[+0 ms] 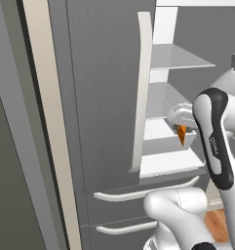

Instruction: Retrieve the sausage and cheese from the fridge and place them on the cutting board on the counter.

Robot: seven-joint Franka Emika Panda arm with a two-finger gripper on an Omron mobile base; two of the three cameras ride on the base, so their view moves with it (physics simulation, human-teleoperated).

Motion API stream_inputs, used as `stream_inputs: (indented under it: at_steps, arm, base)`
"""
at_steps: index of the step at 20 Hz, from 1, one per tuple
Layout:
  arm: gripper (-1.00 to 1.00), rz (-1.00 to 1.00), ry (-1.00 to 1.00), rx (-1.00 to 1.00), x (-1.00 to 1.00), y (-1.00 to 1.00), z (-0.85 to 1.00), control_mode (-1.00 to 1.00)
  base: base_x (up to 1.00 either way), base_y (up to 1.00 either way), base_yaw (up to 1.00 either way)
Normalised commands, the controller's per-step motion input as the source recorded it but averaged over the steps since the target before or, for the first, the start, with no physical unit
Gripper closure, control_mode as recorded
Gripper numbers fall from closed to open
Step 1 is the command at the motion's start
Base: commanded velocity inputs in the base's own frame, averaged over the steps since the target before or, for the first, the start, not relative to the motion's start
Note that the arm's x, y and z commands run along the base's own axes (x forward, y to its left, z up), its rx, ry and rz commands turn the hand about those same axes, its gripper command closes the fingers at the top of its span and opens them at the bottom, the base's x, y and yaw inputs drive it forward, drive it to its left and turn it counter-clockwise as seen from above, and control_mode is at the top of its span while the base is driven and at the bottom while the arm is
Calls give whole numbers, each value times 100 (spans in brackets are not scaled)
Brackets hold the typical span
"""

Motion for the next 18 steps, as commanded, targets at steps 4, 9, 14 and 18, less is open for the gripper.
stream_inputs:
  at_steps: [4, 9, 14, 18]
  arm:
    - [100, 4, 0, -1, -42, 17, 0, -100]
    - [100, 0, 0, 0, 0, 1, 0, -100]
    - [100, 0, 0, 0, 0, 0, 0, 100]
    - [100, 0, 0, 0, 0, 0, 0, 100]
  base:
    - [0, 0, 0]
    - [0, 0, 0]
    - [-11, 4, 2]
    - [-90, 26, 9]
